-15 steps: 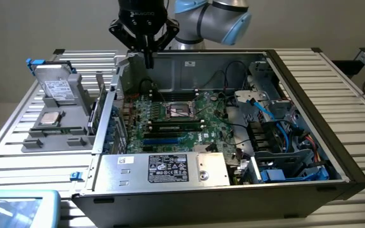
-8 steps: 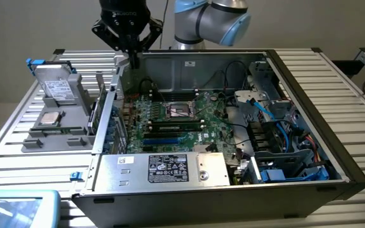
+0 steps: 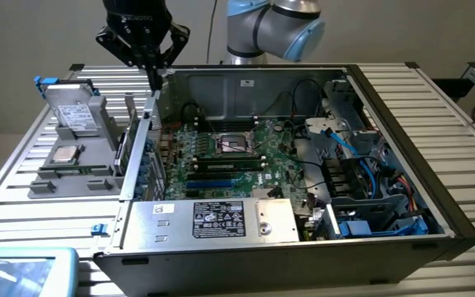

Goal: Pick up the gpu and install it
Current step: 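Reach for the gpu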

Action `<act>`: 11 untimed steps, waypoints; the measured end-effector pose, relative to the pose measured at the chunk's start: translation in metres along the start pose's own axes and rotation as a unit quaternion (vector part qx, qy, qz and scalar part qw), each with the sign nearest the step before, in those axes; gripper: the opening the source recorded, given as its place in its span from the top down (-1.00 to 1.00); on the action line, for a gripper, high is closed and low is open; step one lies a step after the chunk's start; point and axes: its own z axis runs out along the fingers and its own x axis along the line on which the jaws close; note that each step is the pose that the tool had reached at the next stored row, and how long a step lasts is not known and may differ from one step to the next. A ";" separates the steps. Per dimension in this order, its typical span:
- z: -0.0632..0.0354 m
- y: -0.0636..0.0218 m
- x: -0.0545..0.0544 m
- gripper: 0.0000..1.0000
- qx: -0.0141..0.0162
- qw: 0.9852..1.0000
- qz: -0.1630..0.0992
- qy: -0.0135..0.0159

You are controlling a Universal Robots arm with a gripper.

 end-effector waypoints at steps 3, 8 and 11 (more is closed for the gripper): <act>-0.0003 -0.0010 0.013 0.76 0.000 1.000 0.000 0.000; -0.0007 -0.0025 0.035 0.76 -0.003 1.000 0.000 0.000; -0.0007 -0.0032 0.046 0.76 -0.003 1.000 0.000 0.000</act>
